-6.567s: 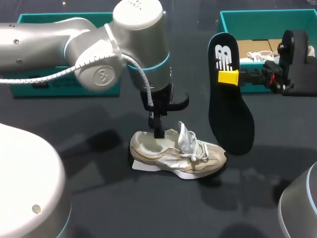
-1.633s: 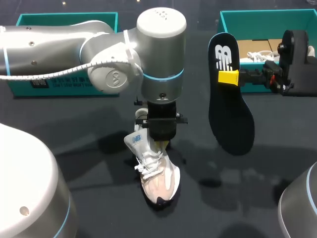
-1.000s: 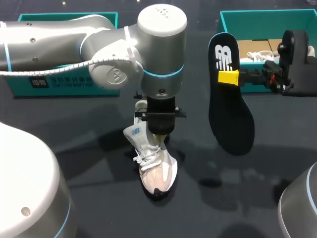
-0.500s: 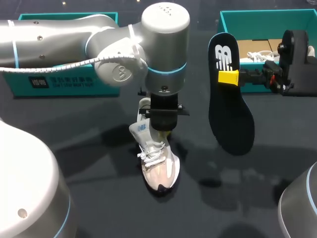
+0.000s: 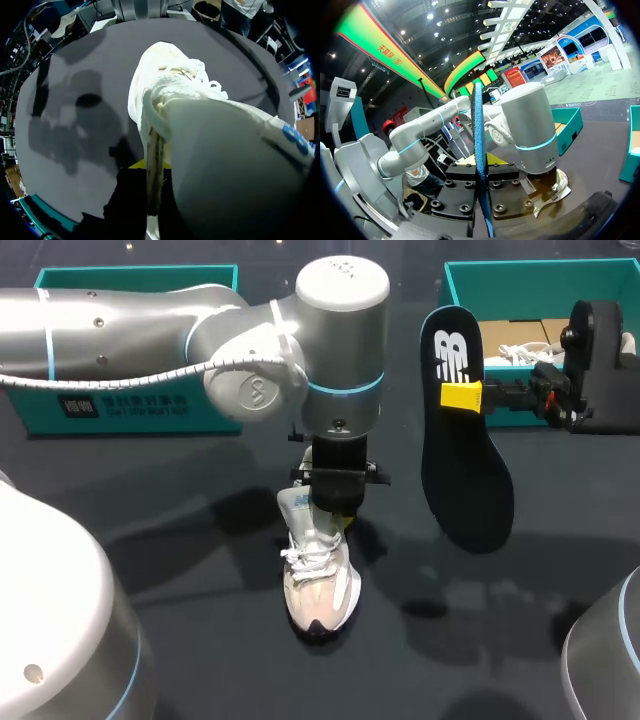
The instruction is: Take the shoe out of the shoebox, open the shoe tongue, remove and reinsert the insole, then place the shoe into the shoebox
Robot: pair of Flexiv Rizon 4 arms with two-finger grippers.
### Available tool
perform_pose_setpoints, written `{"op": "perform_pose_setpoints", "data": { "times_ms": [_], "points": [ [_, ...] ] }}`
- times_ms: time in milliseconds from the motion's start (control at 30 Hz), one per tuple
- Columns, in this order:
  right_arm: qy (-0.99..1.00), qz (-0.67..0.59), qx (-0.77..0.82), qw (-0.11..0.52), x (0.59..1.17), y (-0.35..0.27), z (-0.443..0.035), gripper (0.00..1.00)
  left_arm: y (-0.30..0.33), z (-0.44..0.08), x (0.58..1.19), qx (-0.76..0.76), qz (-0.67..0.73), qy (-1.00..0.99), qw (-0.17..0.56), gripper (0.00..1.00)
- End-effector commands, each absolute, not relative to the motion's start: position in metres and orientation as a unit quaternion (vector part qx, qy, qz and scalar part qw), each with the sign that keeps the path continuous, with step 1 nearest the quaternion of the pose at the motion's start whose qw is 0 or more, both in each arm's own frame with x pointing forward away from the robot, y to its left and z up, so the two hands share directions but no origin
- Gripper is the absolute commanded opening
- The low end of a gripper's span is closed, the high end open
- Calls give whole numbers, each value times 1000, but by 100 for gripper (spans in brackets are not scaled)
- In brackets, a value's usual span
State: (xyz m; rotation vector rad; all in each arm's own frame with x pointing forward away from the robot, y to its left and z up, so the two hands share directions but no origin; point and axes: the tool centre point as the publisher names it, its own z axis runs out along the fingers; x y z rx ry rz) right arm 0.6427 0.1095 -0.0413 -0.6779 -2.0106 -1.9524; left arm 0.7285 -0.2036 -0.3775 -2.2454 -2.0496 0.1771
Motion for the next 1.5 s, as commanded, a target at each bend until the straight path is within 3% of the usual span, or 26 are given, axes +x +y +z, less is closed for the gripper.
{"op": "perform_pose_setpoints", "data": {
  "times_ms": [33,67,133,300,367,433,500,700,1300,1500],
  "points": [
    [-692,-671,-233,129,643,111,-42,0,-204,-383,725,-735,60,-674,49,17],
    [-692,-671,-233,129,643,111,-42,0,-204,-383,724,-733,61,-676,49,32],
    [-692,-671,-233,129,643,111,-42,0,-204,-383,724,-729,66,-680,47,41],
    [-692,-671,-233,129,643,111,-42,0,-204,-381,722,-719,74,-690,40,41],
    [-692,-671,-233,129,643,111,-42,0,-203,-379,723,-713,76,-696,35,47],
    [-692,-671,-233,129,643,111,-42,0,-201,-376,725,-706,86,-702,27,88],
    [-692,-671,-233,129,643,111,-42,0,-199,-370,728,-699,97,-709,15,100],
    [-692,-671,-233,129,643,111,-42,0,-192,-341,742,-680,149,-718,-24,100],
    [-692,-671,-233,129,643,111,-42,0,-179,-244,760,-655,343,-632,-231,100],
    [-692,-671,-233,129,643,111,-42,0,-176,-230,758,-653,359,-620,-246,100]
  ]
}}
